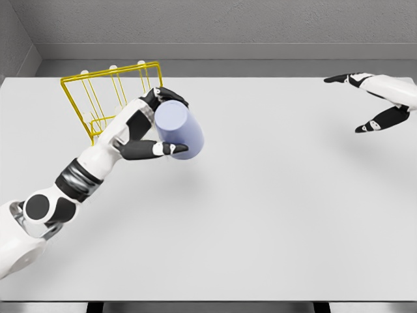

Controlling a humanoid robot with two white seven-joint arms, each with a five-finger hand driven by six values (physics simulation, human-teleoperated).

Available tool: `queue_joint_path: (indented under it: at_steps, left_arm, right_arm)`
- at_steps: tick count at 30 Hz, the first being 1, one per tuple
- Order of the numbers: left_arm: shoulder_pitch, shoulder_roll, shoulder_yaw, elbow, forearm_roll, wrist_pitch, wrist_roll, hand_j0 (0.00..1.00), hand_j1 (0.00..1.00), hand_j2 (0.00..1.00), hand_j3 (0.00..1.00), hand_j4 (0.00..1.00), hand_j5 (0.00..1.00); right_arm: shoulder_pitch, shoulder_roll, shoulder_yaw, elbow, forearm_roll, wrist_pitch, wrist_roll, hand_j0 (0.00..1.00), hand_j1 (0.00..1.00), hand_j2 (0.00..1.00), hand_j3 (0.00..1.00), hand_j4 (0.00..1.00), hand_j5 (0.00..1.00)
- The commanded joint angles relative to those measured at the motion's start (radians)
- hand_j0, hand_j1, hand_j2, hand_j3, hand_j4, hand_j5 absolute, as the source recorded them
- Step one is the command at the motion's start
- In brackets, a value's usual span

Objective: Place the cup on the cup holder with both arms

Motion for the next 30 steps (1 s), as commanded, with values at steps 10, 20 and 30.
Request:
queue_joint_path:
  at_steps: [10,20,30]
  left_arm:
    - [-0.049,0.061,0.024,-0.01,0.026,0.0,0.001,0.32,0.32,0.32,0.32,0.32,0.32]
    - [-0.106,0.102,0.037,-0.006,0.062,0.003,0.0,0.32,0.32,0.32,0.32,0.32,0.32]
    - [-0.109,0.128,0.062,0.006,0.085,0.006,0.003,0.32,0.32,0.32,0.32,0.32,0.32]
  right_arm:
    - [0.0,-0.001,-0.001,0.0,-0.007,0.002,0.0,1.0,1.0,1.0,1.0,1.0,1.0]
    - [0.0,-0.01,-0.001,0.0,-0.007,0.002,0.0,1.0,1.0,1.0,1.0,1.0,1.0]
    - [0.0,-0.01,-0.001,0.0,-0.007,0.002,0.0,1.0,1.0,1.0,1.0,1.0,1.0]
